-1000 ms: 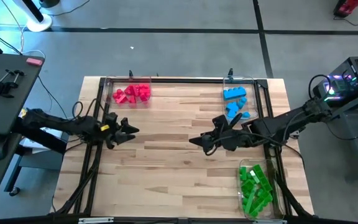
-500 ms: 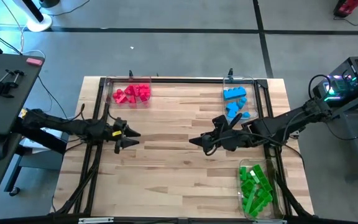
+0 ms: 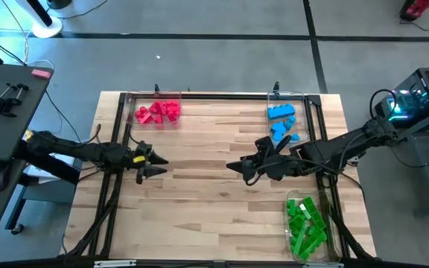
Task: Sort blocks
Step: Return to Home Position
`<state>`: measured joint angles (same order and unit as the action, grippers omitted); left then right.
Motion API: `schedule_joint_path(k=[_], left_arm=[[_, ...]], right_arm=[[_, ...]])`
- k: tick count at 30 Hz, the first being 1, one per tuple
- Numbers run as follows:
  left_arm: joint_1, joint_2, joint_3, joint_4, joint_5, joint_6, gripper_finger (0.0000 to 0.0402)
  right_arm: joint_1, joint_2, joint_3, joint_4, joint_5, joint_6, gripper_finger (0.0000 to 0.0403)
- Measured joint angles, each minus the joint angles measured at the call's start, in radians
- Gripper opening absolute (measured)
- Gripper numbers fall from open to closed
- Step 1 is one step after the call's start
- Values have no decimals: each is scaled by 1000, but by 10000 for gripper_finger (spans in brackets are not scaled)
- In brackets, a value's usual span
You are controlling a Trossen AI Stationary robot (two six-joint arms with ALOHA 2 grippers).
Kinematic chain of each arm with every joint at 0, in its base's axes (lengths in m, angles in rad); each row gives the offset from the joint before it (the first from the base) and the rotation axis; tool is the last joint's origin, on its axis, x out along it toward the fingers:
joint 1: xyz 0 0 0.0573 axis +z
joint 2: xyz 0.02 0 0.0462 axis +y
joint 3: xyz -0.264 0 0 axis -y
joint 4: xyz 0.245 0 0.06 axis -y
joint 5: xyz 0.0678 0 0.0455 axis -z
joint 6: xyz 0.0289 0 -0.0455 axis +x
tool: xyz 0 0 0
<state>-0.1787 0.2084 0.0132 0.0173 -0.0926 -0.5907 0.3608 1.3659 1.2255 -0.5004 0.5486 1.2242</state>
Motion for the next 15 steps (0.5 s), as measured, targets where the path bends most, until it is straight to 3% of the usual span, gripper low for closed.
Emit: schedule_joint_path(k=[5, 9, 15], left_arm=[[2, -208, 0, 14, -3, 0, 227], [8, -205, 1, 168, -3, -2, 227], [24, -206, 1, 217, -7, -6, 227]], right_arm=[[6, 0, 0, 4, 4, 6, 224], [6, 1, 1, 6, 5, -2, 224], [6, 0, 1, 7, -4, -29, 224]])
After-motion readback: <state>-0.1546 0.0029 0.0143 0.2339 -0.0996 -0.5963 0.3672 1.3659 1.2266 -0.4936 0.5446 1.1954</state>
